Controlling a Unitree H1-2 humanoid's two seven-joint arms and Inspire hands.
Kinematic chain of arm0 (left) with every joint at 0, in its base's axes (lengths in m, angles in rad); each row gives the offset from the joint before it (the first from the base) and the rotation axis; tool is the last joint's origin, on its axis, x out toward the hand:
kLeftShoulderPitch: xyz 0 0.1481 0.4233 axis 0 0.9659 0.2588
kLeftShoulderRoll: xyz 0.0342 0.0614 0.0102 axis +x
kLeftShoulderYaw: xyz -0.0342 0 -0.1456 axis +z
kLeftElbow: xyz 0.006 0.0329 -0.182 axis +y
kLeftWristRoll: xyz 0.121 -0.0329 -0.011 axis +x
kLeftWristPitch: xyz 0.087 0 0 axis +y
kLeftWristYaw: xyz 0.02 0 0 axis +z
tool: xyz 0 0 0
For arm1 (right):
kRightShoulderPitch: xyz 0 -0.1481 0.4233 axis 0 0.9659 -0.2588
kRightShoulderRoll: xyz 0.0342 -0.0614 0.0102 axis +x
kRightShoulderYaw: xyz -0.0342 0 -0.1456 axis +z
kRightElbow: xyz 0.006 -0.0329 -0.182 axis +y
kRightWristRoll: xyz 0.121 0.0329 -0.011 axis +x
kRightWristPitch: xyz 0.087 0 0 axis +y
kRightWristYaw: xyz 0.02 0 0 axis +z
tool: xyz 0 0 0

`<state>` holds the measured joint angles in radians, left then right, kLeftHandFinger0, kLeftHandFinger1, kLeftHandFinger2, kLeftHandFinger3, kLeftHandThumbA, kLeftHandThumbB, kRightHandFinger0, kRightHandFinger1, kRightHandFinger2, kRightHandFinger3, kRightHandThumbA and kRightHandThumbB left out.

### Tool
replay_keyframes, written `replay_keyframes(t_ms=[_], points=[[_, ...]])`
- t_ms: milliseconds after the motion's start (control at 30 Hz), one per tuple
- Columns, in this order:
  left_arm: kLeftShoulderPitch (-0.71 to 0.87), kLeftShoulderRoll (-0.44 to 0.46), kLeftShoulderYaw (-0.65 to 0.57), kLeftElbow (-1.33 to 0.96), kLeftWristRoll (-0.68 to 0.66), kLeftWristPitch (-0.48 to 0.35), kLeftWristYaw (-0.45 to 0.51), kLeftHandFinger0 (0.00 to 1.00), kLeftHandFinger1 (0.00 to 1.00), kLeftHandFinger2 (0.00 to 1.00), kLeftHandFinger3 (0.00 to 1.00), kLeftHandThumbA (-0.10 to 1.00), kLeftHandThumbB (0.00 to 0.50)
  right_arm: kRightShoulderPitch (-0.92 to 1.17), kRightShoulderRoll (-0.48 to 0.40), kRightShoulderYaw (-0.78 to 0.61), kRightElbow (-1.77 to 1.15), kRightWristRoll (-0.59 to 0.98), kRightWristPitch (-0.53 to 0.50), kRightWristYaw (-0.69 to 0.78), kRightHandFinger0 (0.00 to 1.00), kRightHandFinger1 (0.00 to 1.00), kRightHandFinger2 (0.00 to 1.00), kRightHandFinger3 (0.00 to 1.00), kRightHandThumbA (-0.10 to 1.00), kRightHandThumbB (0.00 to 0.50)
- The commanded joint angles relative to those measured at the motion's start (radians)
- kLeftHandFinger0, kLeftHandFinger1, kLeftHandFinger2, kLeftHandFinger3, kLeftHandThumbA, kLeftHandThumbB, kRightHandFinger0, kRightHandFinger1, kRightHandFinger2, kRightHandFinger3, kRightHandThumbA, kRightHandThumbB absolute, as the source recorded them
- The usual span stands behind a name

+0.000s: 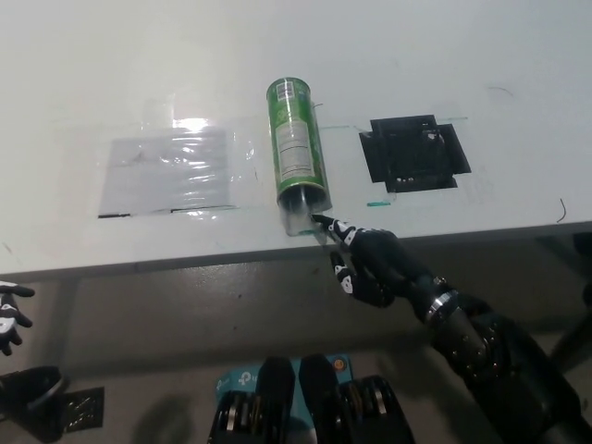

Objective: The robot uses its right hand finger to pull out the chips tray kept inside a container in the middle of the desk

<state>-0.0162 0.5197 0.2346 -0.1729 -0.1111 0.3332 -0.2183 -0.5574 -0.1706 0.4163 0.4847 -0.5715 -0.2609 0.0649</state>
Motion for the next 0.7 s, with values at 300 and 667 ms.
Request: replay_keyframes(t_ms=[300, 667], points=[[-0.025, 0.032, 0.024, -0.033, -0.009, 0.003, -0.008, 0.33, 0.33, 0.39, 0.53, 0.22, 0.000, -0.027, 0.038, 0.019, -0.099, 0.015, -0.056, 0.013, 0.00, 0.08, 0.85, 0.97, -0.10, 0.181], [-0.044, 0.027, 0.033, -0.025, -0.026, 0.001, -0.014, 0.33, 0.33, 0.39, 0.56, 0.22, 0.000, 0.068, 0.063, 0.047, -0.172, -0.024, -0.026, 0.005, 0.00, 0.00, 0.91, 0.98, -0.10, 0.176]])
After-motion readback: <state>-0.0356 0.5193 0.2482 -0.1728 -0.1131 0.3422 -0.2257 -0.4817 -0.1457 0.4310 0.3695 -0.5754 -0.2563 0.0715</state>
